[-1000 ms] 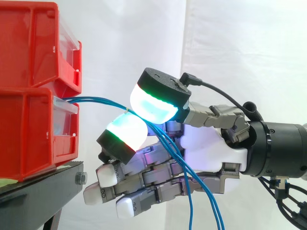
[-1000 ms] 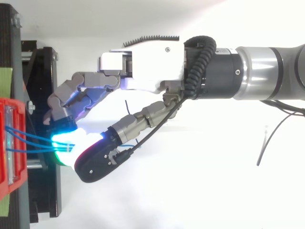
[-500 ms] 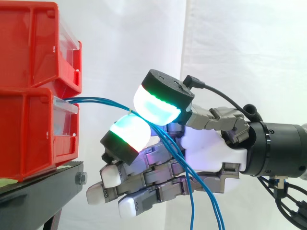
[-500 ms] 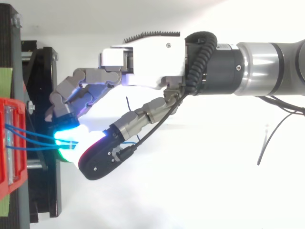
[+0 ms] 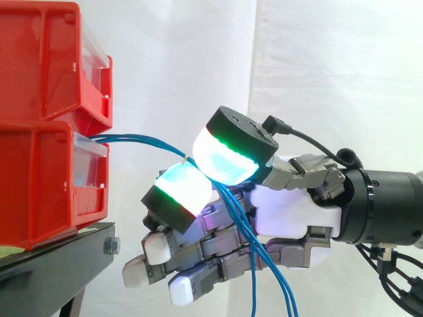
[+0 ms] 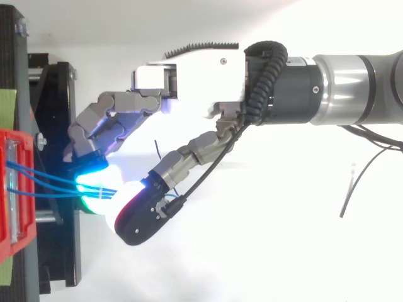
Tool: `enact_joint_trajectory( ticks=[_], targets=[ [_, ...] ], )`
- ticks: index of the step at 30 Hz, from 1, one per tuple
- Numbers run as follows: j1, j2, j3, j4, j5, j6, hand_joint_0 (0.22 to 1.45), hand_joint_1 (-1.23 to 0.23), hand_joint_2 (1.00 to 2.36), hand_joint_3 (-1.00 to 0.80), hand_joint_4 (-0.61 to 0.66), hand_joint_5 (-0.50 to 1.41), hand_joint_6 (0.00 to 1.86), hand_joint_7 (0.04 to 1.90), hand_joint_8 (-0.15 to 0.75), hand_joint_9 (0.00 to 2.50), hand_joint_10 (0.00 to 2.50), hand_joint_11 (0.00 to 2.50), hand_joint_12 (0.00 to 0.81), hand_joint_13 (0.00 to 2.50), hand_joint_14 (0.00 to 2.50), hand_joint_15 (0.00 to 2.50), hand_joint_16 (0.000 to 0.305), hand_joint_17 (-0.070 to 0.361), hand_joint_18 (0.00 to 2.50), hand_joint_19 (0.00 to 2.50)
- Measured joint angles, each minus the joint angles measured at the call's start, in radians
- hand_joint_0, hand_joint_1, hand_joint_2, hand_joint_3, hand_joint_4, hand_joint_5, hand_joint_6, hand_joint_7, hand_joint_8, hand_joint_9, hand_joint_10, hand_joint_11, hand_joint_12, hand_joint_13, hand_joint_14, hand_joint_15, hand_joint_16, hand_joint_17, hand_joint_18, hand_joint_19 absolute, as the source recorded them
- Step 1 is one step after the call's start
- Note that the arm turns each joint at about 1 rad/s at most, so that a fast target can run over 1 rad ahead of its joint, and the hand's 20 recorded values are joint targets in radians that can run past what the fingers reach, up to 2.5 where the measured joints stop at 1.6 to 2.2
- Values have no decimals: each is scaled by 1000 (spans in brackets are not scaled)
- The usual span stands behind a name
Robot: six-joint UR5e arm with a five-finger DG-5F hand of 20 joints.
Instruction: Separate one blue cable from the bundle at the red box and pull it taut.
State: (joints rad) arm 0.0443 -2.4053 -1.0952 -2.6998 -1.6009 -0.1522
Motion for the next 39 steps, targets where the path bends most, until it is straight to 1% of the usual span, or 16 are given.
enact_joint_trajectory(
  ticks=[9, 14, 18, 23, 30, 34, 38, 39],
  targets=[
    [-1, 0, 0, -7, -1, 1, 676, -863, 1000, -500, 125, -177, 897, 1109, 296, 841, 18, 601, 306, 531, 11, 261, 40, 91, 624, 475],
    [-1, 0, 0, -8, 1, 2, 636, -941, 1000, -500, 130, -176, 891, 1120, 295, 845, 17, 617, 307, 535, 11, 266, 41, 91, 628, 499],
    [-1, 0, 0, -8, 1, 2, 624, -956, 1000, -500, 124, -176, 890, 1108, 297, 849, 19, 617, 307, 537, 11, 269, 41, 92, 633, 500],
    [-1, 0, 0, -8, 2, 2, 567, -982, 1000, -500, 134, -175, 876, 1112, 300, 854, 16, 615, 312, 541, 11, 277, 42, 94, 641, 502],
    [0, 0, 0, -5, 2, 2, 491, -914, 1000, -500, 151, -173, 859, 1061, 312, 866, 17, 606, 331, 548, 11, 281, 46, 103, 662, 501],
    [0, 0, 0, -5, 2, 2, 448, -929, 1000, -500, 158, -166, 834, 1017, 321, 870, 16, 606, 348, 548, 11, 278, 48, 109, 682, 504],
    [0, 0, 1, -5, 2, 2, 426, -871, 1000, -500, 173, -152, 802, 1007, 335, 906, 17, 612, 358, 569, 11, 285, 50, 113, 701, 508],
    [0, 0, 1, -5, 2, 2, 426, -836, 1000, -500, 175, -144, 790, 1017, 340, 919, 16, 610, 359, 580, 10, 278, 50, 113, 721, 513]
  ],
)
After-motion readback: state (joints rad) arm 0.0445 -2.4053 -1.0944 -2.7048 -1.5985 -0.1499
